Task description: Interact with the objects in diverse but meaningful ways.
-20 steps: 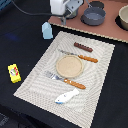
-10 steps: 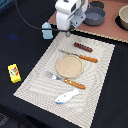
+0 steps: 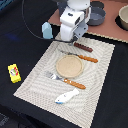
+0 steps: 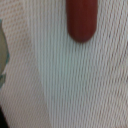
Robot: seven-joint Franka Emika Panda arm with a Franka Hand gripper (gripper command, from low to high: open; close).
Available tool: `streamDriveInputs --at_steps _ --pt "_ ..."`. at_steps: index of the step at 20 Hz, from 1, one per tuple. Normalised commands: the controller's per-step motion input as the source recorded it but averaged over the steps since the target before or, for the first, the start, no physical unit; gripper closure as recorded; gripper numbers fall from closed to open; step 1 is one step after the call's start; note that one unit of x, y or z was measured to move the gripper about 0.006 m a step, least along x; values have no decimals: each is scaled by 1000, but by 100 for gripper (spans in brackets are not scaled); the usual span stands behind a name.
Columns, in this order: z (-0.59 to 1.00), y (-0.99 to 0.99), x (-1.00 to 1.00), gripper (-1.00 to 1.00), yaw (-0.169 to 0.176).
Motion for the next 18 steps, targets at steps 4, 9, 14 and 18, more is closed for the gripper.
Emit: streamDriveInputs --at_steps 4,9,14,18 --pt "-154 79 260 -100 38" --pt "-127 57 271 -100 19" --pt "-151 17 300 -100 3" --pt "-41 14 349 100 0"
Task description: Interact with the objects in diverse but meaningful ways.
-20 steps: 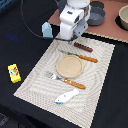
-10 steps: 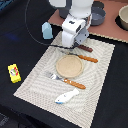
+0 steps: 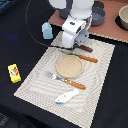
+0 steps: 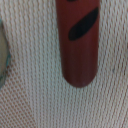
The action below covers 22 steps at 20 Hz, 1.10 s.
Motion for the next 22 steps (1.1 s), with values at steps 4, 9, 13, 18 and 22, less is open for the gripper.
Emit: streamDriveInputs --at_steps 4,9,13,18,22 --pt "-39 -21 294 100 0" --pt "-101 -23 235 100 -2" --pt "178 0 465 100 -35" --pt "279 -13 541 100 -67" --pt "146 -161 323 100 -51"
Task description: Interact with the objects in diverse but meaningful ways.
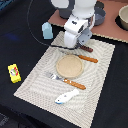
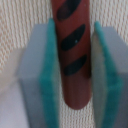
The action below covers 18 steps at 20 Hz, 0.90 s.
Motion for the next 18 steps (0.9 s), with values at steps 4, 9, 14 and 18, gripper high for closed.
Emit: streamDriveInputs --at_steps 4,9,14,18 --pt "364 -157 44 100 -34" --pt "291 -22 0 100 -7" --pt "1000 -26 -240 100 -15" --pt "1000 -276 -544 100 -28"
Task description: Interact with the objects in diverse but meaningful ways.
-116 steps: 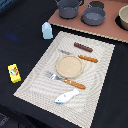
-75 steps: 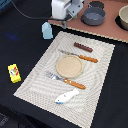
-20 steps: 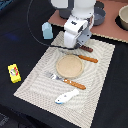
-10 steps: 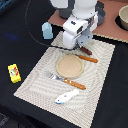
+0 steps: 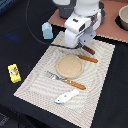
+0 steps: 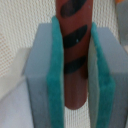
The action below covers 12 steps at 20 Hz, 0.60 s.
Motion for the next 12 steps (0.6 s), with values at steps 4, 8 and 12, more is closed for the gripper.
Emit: streamDriveInputs --at_steps 4,8,12 --pt "1000 -439 -419 100 -16" --pt "617 -694 -422 100 -4" --pt "108 -764 -486 100 0"
